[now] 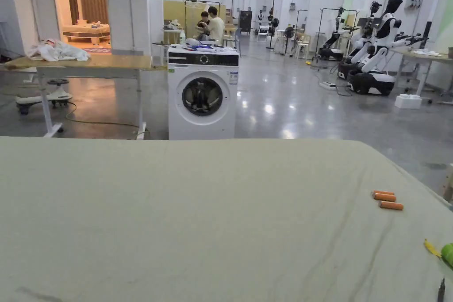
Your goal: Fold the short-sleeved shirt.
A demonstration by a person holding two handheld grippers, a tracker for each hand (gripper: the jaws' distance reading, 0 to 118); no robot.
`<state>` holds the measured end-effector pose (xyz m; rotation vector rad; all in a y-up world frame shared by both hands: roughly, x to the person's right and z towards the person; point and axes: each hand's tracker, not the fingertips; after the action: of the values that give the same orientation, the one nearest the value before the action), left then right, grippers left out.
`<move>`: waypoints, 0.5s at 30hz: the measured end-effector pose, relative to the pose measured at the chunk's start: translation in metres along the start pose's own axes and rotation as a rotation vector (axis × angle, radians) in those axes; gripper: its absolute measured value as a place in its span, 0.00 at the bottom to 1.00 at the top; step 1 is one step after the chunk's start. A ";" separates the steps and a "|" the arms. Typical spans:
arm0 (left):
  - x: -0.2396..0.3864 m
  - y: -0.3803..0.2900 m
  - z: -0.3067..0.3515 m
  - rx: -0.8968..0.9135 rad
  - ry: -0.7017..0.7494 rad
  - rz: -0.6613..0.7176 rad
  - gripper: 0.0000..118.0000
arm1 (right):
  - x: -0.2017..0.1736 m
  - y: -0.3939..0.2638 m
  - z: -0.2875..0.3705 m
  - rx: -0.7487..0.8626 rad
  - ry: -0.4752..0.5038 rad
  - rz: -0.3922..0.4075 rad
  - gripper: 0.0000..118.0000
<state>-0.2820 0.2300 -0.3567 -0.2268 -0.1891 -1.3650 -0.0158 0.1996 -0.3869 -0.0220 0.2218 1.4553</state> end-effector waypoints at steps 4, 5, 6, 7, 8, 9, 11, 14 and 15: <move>-0.068 -0.020 0.010 0.063 0.153 0.671 0.00 | 0.068 -0.008 -0.007 -0.042 0.039 -0.696 0.00; -0.081 -0.032 0.014 0.107 0.165 0.836 0.00 | 0.084 -0.016 -0.006 -0.023 0.038 -0.899 0.00; -0.089 -0.042 0.016 0.168 0.137 0.980 0.00 | 0.094 -0.025 -0.006 -0.007 0.043 -1.069 0.00; -0.091 -0.053 0.018 0.217 0.111 1.111 0.00 | 0.101 -0.034 -0.005 0.011 0.059 -1.227 0.00; -0.090 -0.062 0.019 0.253 0.088 1.221 0.00 | 0.102 -0.043 -0.004 0.026 0.065 -1.347 0.00; -0.089 -0.070 0.020 0.277 0.056 1.308 0.00 | 0.101 -0.050 -0.002 0.041 0.060 -1.448 0.00; -0.087 -0.077 0.021 0.290 -0.027 1.459 0.00 | 0.098 -0.060 0.001 0.037 0.015 -1.548 0.00; -0.088 -0.078 0.025 0.296 -0.002 1.492 0.00 | 0.094 -0.063 0.005 0.051 0.007 -1.548 0.00; -0.088 -0.079 0.026 0.300 0.012 1.492 0.00 | 0.094 -0.062 0.006 0.052 0.009 -1.542 0.00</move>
<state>-0.3764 0.3056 -0.3510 -0.0536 -0.1476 0.1485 0.0556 0.2852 -0.4039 -0.1260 0.1689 -0.0861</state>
